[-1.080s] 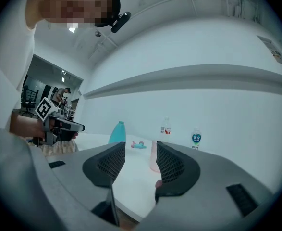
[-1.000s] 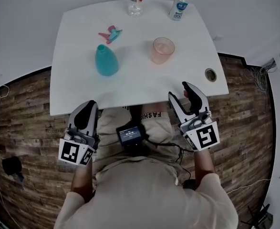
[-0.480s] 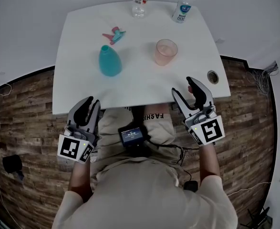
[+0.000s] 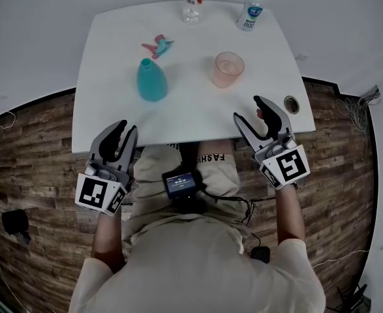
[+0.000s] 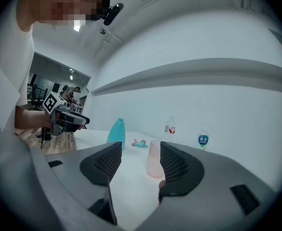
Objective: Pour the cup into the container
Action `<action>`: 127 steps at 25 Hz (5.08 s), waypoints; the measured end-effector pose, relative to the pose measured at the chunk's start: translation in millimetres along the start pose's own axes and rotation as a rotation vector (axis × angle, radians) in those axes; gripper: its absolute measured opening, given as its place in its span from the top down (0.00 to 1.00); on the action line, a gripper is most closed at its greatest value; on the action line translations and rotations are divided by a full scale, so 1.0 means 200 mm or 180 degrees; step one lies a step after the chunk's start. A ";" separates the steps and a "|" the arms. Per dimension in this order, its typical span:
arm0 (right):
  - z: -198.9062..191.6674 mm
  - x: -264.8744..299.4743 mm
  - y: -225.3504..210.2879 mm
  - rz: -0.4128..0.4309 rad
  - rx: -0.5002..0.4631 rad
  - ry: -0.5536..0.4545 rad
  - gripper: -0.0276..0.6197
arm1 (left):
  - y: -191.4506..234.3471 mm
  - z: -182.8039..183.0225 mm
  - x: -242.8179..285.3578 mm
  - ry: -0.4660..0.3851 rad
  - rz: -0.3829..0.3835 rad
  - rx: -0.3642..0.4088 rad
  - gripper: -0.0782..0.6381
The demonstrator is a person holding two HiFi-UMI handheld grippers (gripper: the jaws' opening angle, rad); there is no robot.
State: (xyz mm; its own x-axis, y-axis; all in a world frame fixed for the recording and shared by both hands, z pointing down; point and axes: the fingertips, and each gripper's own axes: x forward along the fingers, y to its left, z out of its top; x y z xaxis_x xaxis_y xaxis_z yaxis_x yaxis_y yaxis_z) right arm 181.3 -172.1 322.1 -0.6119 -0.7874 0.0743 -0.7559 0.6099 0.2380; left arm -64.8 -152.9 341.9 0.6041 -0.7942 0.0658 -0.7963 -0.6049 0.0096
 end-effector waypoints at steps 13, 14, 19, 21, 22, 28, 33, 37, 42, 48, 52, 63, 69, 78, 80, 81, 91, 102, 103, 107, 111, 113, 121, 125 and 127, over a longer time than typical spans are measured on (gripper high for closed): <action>0.00 0.09 -0.07 0.0068 -0.0095 0.0091 0.59 | 0.00 0.01 0.04 0.0089 -0.0079 0.0167 0.73; 0.00 0.10 -0.07 0.0079 -0.0101 0.0100 0.59 | 0.01 0.01 0.04 0.0096 -0.0079 0.0170 0.73; 0.00 0.11 -0.08 0.0109 -0.0117 0.0133 0.58 | 0.01 0.00 0.04 0.0127 -0.0082 0.0187 0.71; -0.01 0.12 -0.08 0.0117 -0.0118 0.0146 0.58 | 0.01 0.00 0.05 0.0140 -0.0088 0.0200 0.70; -0.01 0.12 -0.08 0.0120 -0.0120 0.0154 0.58 | 0.01 0.00 0.05 0.0149 -0.0088 0.0206 0.70; -0.03 0.13 -0.10 0.0139 -0.0095 0.0192 0.57 | 0.03 0.01 0.03 0.0150 -0.0065 0.0240 0.70; -0.03 0.15 -0.11 0.0173 -0.0095 0.0228 0.56 | 0.04 0.02 0.02 0.0142 -0.0053 0.0245 0.69; -0.03 0.16 -0.13 0.0179 -0.0104 0.0249 0.56 | 0.05 0.04 0.01 0.0124 -0.0030 0.0243 0.69; -0.04 0.18 -0.17 0.0179 -0.0097 0.0281 0.55 | 0.08 0.07 0.02 0.0091 -0.0024 0.0248 0.69; -0.08 0.21 -0.19 0.0216 -0.0013 0.0329 0.54 | 0.10 0.10 0.04 0.0055 -0.0017 0.0261 0.69; -0.11 0.24 -0.23 0.0225 0.0039 0.0362 0.52 | 0.10 0.11 0.06 0.0058 -0.0027 0.0283 0.69; -0.17 0.30 -0.31 0.0277 0.0168 0.0417 0.48 | 0.12 0.10 0.07 0.0073 -0.0013 0.0263 0.69; -0.19 0.31 -0.32 0.0299 0.0178 0.0432 0.47 | 0.13 0.08 0.09 0.0102 -0.0019 0.0251 0.69; -0.20 0.36 -0.32 0.0439 0.0131 0.0483 0.46 | 0.13 0.06 0.11 0.0128 -0.0054 0.0245 0.69; -0.21 0.36 -0.32 0.0486 0.0132 0.0494 0.45 | 0.13 0.06 0.11 0.0128 -0.0055 0.0242 0.68; -0.21 0.37 -0.32 0.0507 0.0137 0.0490 0.44 | 0.13 0.06 0.11 0.0128 -0.0053 0.0241 0.68; -0.24 0.42 -0.31 0.0931 0.0145 0.0455 0.41 | 0.13 0.04 0.10 0.0163 -0.0049 0.0210 0.68; -0.28 0.45 -0.30 0.1152 0.0105 0.0489 0.41 | 0.12 0.02 0.11 0.0205 -0.0076 0.0210 0.68; -0.28 0.45 -0.30 0.1176 0.0110 0.0489 0.41 | 0.11 0.02 0.11 0.0211 -0.0083 0.0209 0.68; -0.27 0.46 -0.31 0.1272 0.0063 0.0537 0.41 | 0.10 0.03 0.12 0.0220 -0.0108 0.0231 0.68; -0.29 0.46 -0.31 0.1364 0.0055 0.0584 0.41 | 0.08 0.05 0.13 0.0215 -0.0134 0.0244 0.68; -0.30 0.46 -0.32 0.1398 0.0073 0.0602 0.41 | 0.08 0.04 0.13 0.0218 -0.0137 0.0244 0.68; -0.30 0.49 -0.31 0.1558 0.0089 0.0605 0.41 | 0.08 0.02 0.11 0.0251 -0.0116 0.0221 0.68; -0.28 0.50 -0.29 0.1707 0.0044 0.0541 0.41 | 0.09 0.02 0.10 0.0266 -0.0108 0.0222 0.68; -0.27 0.51 -0.29 0.1727 0.0036 0.0533 0.41 | 0.09 0.02 0.10 0.0265 -0.0098 0.0219 0.68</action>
State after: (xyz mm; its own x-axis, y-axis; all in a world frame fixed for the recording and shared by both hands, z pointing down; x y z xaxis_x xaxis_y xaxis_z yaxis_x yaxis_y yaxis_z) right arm 174.9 -293.0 367.4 -0.8687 -0.3639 0.3360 -0.3466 0.9312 0.1126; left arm -67.2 -180.3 338.6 0.6211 -0.7694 0.1493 -0.7716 -0.6337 -0.0556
